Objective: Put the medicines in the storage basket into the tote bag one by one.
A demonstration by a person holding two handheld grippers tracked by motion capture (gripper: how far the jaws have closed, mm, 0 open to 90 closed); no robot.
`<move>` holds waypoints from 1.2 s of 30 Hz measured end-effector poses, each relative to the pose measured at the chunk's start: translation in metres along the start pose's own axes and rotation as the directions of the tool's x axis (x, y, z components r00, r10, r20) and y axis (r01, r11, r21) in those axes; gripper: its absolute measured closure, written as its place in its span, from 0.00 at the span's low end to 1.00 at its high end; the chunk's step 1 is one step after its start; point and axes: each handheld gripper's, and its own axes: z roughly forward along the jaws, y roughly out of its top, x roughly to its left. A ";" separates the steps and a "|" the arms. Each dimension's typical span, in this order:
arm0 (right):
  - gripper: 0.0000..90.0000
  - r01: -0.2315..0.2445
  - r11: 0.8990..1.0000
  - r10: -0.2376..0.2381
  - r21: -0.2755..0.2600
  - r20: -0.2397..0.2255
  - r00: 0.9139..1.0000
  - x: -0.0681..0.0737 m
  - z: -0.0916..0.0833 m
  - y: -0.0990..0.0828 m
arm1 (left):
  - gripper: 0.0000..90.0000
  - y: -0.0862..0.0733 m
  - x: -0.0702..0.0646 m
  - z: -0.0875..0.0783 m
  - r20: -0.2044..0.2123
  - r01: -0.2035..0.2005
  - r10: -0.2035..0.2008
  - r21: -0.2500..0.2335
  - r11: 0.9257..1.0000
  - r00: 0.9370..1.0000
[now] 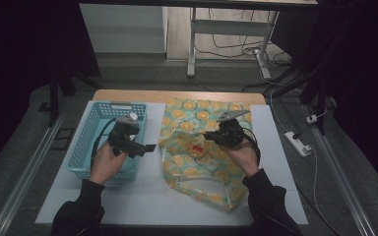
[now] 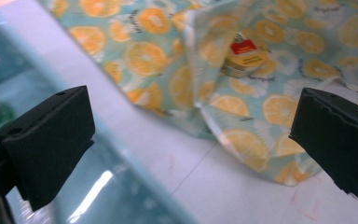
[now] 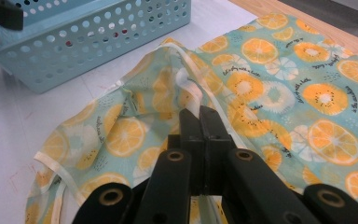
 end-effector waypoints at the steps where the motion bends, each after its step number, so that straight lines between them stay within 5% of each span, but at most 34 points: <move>1: 1.00 0.000 1.000 0.000 0.000 0.000 1.000 0.000 0.000 0.000 | 0.00 -0.002 0.003 -0.003 -0.016 0.006 -0.006 -0.002 1.000 1.000; 10: 1.00 0.002 1.000 -0.002 0.002 0.001 1.000 0.000 0.001 0.000 | 0.00 -0.015 0.029 -0.014 -0.114 0.073 -0.072 0.011 0.997 0.991; 20: 0.99 0.005 1.000 -0.005 0.004 -0.001 1.000 0.001 0.002 0.000 | 0.00 -0.027 0.056 -0.005 -0.176 0.144 -0.131 0.065 0.987 0.976; 30: 0.99 0.004 1.000 -0.004 0.007 -0.002 1.000 0.000 0.003 -0.001 | 0.00 -0.034 0.068 0.010 -0.215 0.172 -0.129 0.194 0.966 0.968; 36: 0.99 0.005 1.000 -0.005 0.012 -0.004 1.000 0.001 0.004 -0.001 | 0.00 -0.036 0.071 0.019 -0.255 0.194 -0.127 0.258 0.947 0.959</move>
